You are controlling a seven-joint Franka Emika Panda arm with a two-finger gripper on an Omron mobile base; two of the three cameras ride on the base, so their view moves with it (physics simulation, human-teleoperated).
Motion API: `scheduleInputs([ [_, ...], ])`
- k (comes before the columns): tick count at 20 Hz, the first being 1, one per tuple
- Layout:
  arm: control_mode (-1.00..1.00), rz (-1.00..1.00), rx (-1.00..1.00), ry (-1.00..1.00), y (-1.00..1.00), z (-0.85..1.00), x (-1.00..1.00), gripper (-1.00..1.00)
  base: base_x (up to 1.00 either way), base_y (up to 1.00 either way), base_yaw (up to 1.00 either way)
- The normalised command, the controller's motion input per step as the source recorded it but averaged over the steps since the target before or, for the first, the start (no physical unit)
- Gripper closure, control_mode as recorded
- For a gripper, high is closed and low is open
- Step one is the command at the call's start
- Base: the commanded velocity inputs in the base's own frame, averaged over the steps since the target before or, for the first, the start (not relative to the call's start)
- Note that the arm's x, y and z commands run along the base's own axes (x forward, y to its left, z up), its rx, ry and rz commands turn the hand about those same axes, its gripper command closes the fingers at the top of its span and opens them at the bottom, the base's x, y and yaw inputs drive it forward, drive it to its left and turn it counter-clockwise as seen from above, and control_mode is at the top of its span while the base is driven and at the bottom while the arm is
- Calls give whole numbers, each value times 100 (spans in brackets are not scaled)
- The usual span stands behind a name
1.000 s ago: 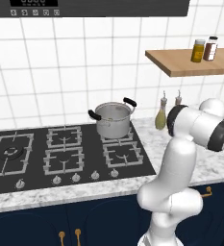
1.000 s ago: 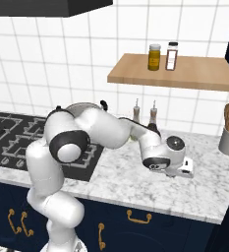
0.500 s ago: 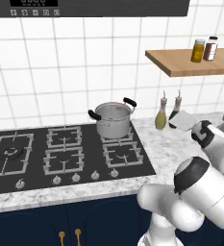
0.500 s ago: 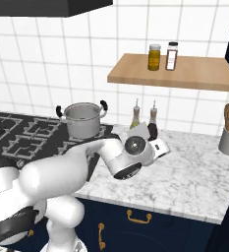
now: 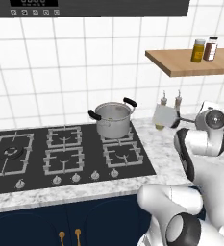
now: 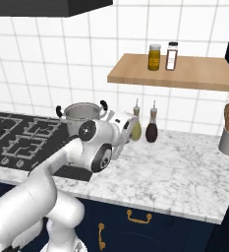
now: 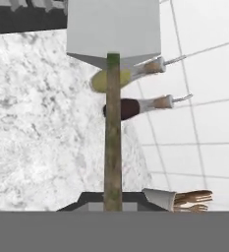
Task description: Put the lime and lime in the pot. Retrieve the spatula and lightly stir the vegetables in the pot.
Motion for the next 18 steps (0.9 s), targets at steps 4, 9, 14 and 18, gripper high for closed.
scheduleInputs([
  [4, -100, 30, -48, 2, 100, 100, 0, 100, 0, 0, 0],
  [9, -100, 16, -38, 12, 100, 99, 32, 100, 0, 0, 0],
  [14, -100, 8, -36, 15, 100, 95, 28, 100, 0, 0, 0],
  [18, -100, 6, -49, 27, 75, 22, 84, 100, 0, 0, 0],
])
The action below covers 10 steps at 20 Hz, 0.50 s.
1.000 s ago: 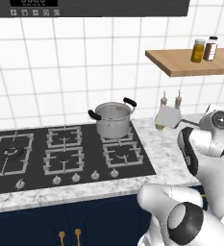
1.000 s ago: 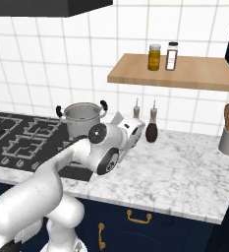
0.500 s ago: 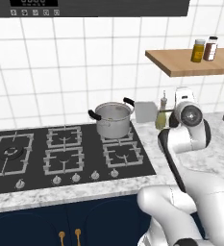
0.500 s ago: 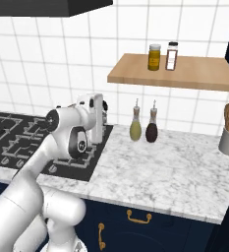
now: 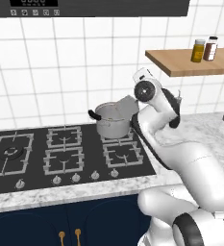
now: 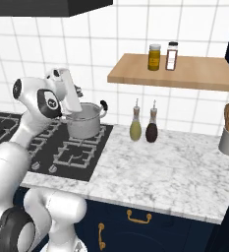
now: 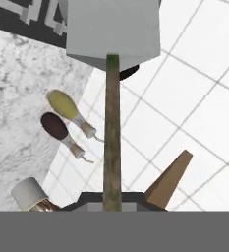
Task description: Put the lime and lime in the pot. Retrieve the spatula and lightly stir the vegetables in the pot.
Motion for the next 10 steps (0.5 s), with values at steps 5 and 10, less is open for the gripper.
scheduleInputs([
  [5, -100, 0, -49, 29, 13, 1, 100, 100, 0, 0, 0],
  [10, -100, 0, -31, 2, 33, 13, 83, 100, 0, 0, 0],
])
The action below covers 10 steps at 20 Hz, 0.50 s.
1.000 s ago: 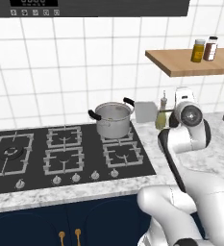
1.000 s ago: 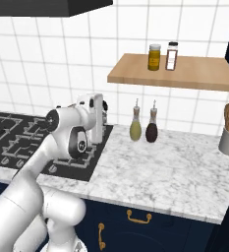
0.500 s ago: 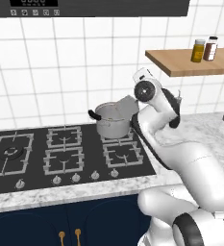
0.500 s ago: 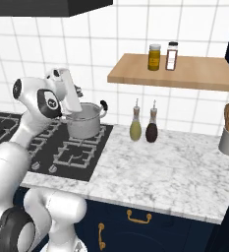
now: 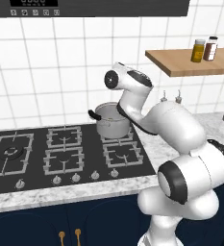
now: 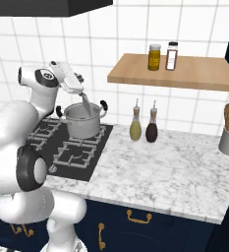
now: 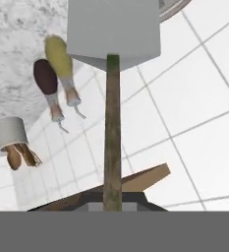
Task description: Put the lime and lime in the pot. Retrieve the spatula and lightly stir the vegetables in the pot.
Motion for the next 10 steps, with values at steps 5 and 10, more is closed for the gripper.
scheduleInputs([
  [5, -100, 0, -13, 0, 39, -4, 98, 100, 0, 0, 0],
  [10, -100, 3, -1, 14, 41, -48, 95, 100, 0, 0, 0],
])
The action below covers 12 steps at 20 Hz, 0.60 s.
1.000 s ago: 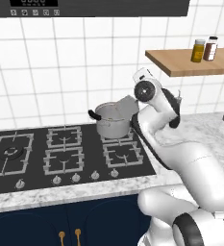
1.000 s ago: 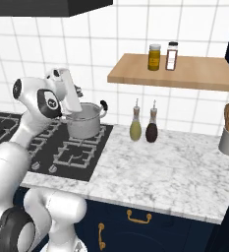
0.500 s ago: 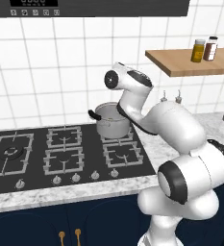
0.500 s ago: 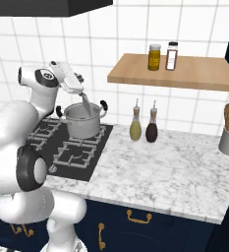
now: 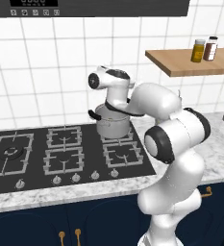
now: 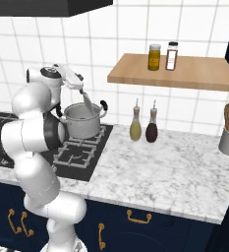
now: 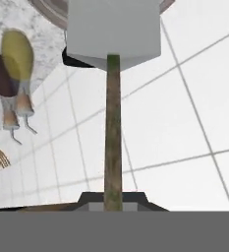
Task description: Put the lime and lime in the pot. Retrieve the spatula and lightly stir the vegetables in the pot.
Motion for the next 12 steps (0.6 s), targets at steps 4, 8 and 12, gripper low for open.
scheduleInputs([
  [4, -100, 1, -7, 4, 21, -28, 81, 100, 0, 0, 0],
  [8, -100, 0, -15, 0, 8, -12, 51, 100, 0, 0, 0],
  [12, -100, 4, -2, 0, 5, -35, 2, 100, 0, 0, 0],
])
